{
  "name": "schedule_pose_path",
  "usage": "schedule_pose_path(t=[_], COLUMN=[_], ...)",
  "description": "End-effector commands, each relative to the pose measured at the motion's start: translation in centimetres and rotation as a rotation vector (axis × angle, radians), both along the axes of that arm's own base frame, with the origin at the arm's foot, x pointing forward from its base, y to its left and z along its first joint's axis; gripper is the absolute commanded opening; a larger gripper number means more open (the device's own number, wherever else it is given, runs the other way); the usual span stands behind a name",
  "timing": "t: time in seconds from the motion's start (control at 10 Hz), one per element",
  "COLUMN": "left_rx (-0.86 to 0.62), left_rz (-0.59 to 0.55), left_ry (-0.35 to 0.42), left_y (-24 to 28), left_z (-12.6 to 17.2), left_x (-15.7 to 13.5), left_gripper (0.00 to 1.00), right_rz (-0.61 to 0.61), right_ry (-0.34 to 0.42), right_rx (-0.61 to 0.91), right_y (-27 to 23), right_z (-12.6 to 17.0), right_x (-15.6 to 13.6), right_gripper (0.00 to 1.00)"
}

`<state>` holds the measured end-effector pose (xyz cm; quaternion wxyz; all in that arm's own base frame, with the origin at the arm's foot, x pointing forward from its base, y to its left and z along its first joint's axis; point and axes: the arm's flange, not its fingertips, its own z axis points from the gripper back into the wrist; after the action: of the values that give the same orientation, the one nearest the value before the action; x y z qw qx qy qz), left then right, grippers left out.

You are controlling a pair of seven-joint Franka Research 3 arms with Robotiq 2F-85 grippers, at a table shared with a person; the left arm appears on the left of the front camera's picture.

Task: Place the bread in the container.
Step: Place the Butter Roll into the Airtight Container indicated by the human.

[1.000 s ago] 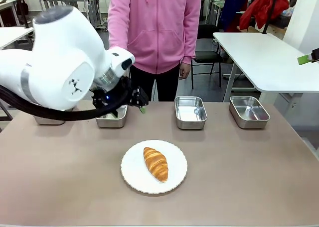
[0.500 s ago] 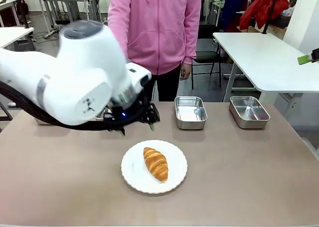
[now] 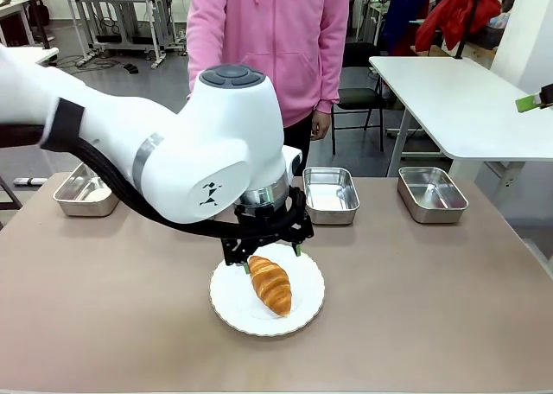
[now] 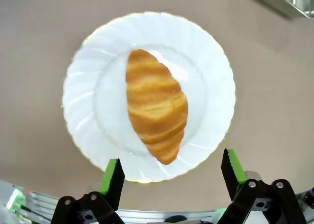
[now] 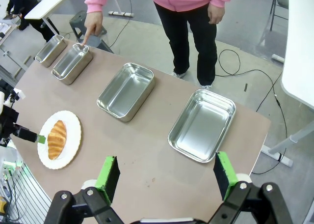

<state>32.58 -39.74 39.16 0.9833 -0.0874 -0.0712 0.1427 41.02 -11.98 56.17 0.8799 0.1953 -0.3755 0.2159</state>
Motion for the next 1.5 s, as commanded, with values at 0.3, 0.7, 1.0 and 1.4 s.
schedule_pose_path(t=[0.3, 0.7, 1.0, 1.4], left_rx=[-0.009, 0.042, 0.051, 0.053], left_rz=[0.112, 0.107, 0.081, 0.044], left_ry=[0.044, 0.074, 0.086, 0.107], left_y=[-0.5, -0.3, -0.2, -0.5], left_z=[-2.6, -4.8, -6.5, -8.0], left_x=[1.5, 3.2, 4.5, 5.5], left_gripper=[1.0, 1.0, 1.0, 1.0], right_rz=[0.006, 0.006, 0.006, 0.006], right_ry=[-0.015, -0.015, -0.015, -0.015], right_rx=[0.02, 0.02, 0.02, 0.02], right_y=[0.0, 0.0, 0.0, 0.0], right_z=[0.0, 0.0, 0.0, 0.0], right_x=[0.0, 0.0, 0.0, 0.0], right_gripper=[1.0, 1.0, 1.0, 1.0])
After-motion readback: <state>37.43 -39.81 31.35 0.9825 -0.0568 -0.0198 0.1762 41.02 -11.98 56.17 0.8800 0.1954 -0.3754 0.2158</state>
